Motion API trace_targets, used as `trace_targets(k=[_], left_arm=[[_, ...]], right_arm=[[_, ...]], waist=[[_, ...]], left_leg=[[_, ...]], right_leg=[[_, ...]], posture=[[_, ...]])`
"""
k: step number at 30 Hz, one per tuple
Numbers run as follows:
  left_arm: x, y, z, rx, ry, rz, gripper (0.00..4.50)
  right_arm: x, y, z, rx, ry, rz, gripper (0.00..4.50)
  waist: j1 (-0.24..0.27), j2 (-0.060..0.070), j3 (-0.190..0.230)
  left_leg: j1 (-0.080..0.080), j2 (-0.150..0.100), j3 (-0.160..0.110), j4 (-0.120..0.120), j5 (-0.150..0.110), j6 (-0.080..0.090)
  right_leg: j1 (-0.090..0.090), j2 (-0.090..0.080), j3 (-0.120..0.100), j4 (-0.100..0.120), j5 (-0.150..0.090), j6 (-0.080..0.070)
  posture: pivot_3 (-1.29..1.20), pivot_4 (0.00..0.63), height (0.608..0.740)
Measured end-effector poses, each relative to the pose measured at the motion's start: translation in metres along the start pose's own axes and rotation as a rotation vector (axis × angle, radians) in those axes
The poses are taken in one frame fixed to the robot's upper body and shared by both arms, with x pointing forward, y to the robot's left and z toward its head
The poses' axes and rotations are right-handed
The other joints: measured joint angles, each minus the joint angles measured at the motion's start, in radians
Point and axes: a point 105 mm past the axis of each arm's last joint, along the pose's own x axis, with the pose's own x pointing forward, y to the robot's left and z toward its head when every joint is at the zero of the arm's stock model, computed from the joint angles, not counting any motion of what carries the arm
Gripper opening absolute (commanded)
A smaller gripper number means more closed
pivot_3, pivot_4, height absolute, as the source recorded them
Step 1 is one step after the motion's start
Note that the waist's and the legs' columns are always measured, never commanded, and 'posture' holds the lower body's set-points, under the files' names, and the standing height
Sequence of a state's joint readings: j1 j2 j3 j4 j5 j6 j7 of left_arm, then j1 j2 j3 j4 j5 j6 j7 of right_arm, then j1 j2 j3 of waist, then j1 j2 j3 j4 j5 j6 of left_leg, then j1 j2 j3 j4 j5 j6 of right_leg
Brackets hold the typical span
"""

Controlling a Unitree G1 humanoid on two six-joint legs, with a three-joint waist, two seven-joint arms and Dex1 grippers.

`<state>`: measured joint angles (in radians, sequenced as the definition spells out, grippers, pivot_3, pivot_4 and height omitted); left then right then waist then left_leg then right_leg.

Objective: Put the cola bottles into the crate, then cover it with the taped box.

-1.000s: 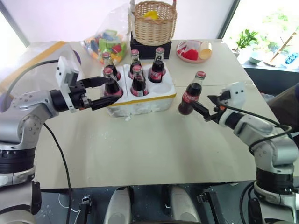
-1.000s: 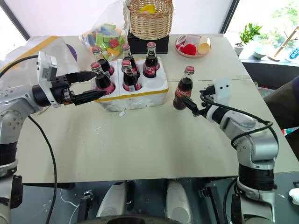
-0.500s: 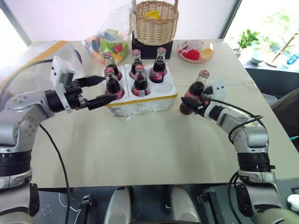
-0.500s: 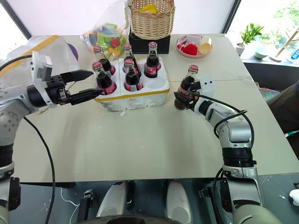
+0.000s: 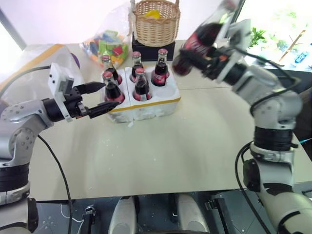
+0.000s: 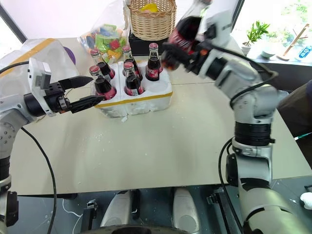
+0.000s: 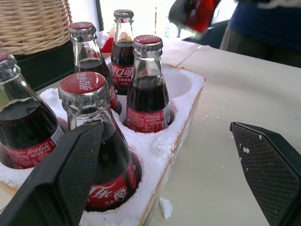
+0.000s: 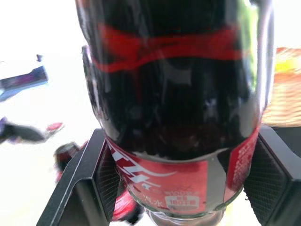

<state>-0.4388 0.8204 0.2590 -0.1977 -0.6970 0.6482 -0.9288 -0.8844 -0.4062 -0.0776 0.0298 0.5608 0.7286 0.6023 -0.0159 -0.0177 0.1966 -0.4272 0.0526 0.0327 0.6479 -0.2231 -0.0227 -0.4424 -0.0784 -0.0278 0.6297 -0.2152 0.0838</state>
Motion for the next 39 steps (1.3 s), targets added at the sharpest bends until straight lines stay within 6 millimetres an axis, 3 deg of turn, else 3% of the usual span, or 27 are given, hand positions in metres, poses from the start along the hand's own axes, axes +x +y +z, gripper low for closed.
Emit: trace_targets(k=[5,15,16,17,18,22,27,32,37,39], left_arm=[[-0.002,0.000,-0.002,-0.007,0.001,0.013,4.50],[-0.009,0.001,-0.002,-0.007,-0.007,0.039,4.50],[-0.010,0.002,-0.001,-0.006,-0.007,0.041,4.50],[-0.010,0.002,-0.001,-0.004,-0.009,0.044,4.50],[-0.012,0.003,0.000,-0.002,-0.005,0.047,4.50],[-0.024,0.007,-0.001,0.016,0.042,0.068,4.50],[-0.067,0.022,-0.003,0.036,0.188,0.133,4.50],[-0.137,0.051,0.009,0.069,0.372,0.280,4.50],[-0.210,0.082,0.030,0.107,0.523,0.466,4.50],[-0.228,0.090,0.034,0.119,0.562,0.516,4.50]], right_arm=[[0.018,0.000,-0.040,-0.027,0.113,0.005,2.81],[0.023,-0.011,-0.086,-0.167,0.278,-0.025,2.81],[0.023,-0.011,-0.086,-0.169,0.283,-0.020,3.91],[0.022,-0.012,-0.086,-0.166,0.283,-0.020,4.26],[0.022,-0.013,-0.085,-0.165,0.284,-0.018,4.45],[0.018,-0.009,-0.081,-0.150,0.292,0.014,4.45],[-0.015,-0.011,-0.047,-0.100,0.254,0.042,4.45],[-0.061,-0.015,0.002,-0.136,0.218,0.054,4.45],[-0.089,0.001,0.019,-0.170,0.253,0.146,4.45],[-0.092,0.013,0.025,-0.188,0.241,0.205,4.45]], waist=[[0.006,0.000,0.000],[0.003,0.000,0.000],[0.003,-0.001,0.000],[0.004,-0.001,-0.001],[0.003,-0.001,-0.001],[0.001,-0.001,-0.001],[0.003,-0.001,0.000],[0.002,-0.001,0.000],[0.001,-0.001,0.000],[0.000,0.000,0.000]], left_leg=[[-0.001,-0.001,0.000,0.000,0.000,0.000],[0.000,-0.001,0.000,0.000,0.000,0.000],[0.000,-0.001,0.000,0.001,0.000,0.000],[0.000,-0.001,0.000,0.001,0.000,0.000],[0.000,-0.001,0.000,0.001,0.000,0.000],[0.000,0.000,0.000,0.000,0.000,0.000],[0.000,0.000,0.000,-0.001,0.000,0.000],[0.000,0.000,0.002,-0.002,0.000,-0.001],[0.000,0.001,0.004,-0.003,-0.001,-0.001],[0.001,0.001,0.005,-0.003,-0.001,-0.001]], right_leg=[[0.000,-0.001,0.000,0.000,0.000,0.000],[0.000,-0.001,0.000,0.000,0.000,0.000],[0.001,-0.001,0.000,0.000,0.000,0.000],[0.001,-0.001,-0.001,0.000,0.000,0.000],[0.001,-0.001,0.000,0.000,0.000,0.000],[0.000,-0.001,-0.001,0.000,0.000,0.000],[-0.001,-0.001,-0.001,-0.001,-0.001,-0.002],[-0.002,-0.002,-0.002,-0.002,-0.004,-0.006],[-0.004,-0.003,-0.002,-0.002,-0.006,-0.009],[-0.004,-0.003,-0.001,-0.003,-0.006,-0.009]], posture=[[0.00,0.150,0.740],[0.00,0.150,0.740],[0.00,0.150,0.740],[0.00,0.150,0.740],[0.00,0.150,0.740],[0.00,0.150,0.740],[0.00,0.150,0.740],[0.00,0.150,0.740],[0.00,0.150,0.740],[0.00,0.150,0.740]])
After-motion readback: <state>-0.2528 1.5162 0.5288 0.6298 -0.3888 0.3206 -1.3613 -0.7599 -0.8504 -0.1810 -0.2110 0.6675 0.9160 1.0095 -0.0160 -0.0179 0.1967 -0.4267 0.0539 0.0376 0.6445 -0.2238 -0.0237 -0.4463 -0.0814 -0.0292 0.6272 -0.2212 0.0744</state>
